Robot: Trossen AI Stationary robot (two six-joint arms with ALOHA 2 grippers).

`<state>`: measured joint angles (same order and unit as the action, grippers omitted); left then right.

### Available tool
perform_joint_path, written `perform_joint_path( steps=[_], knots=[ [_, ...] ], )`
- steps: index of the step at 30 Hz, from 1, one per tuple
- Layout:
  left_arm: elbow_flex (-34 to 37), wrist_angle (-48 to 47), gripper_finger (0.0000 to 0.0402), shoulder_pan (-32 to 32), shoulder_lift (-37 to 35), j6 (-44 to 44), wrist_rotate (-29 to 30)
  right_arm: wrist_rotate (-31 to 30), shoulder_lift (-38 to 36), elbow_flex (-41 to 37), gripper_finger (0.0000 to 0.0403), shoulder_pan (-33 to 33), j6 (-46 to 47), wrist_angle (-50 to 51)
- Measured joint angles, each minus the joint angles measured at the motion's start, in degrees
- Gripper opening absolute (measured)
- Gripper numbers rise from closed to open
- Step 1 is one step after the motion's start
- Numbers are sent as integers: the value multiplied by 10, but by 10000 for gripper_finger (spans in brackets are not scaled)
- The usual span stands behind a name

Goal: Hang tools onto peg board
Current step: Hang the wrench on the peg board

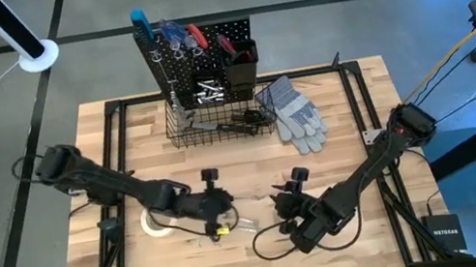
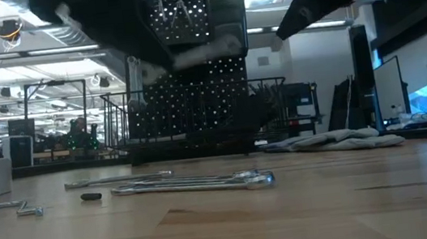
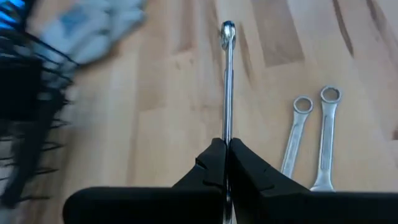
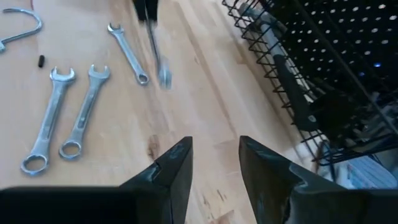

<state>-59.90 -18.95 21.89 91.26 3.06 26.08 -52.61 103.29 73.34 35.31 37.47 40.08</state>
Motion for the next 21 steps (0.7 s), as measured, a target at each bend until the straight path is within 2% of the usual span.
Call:
perform_joint_path(
  steps=[3,7,16,21],
  knots=[
    [29,-4,1,15,-55,14,43,-9,-8,0,137,0,-4,6],
    [101,41,1,23,-148,39,83,-37,-9,0,137,-1,-20,6],
    [295,290,1,17,-339,2,89,-57,-10,1,137,-39,-102,-4],
    [365,373,1,8,-421,-18,90,-49,-10,1,137,-84,-192,-14]
  ],
)
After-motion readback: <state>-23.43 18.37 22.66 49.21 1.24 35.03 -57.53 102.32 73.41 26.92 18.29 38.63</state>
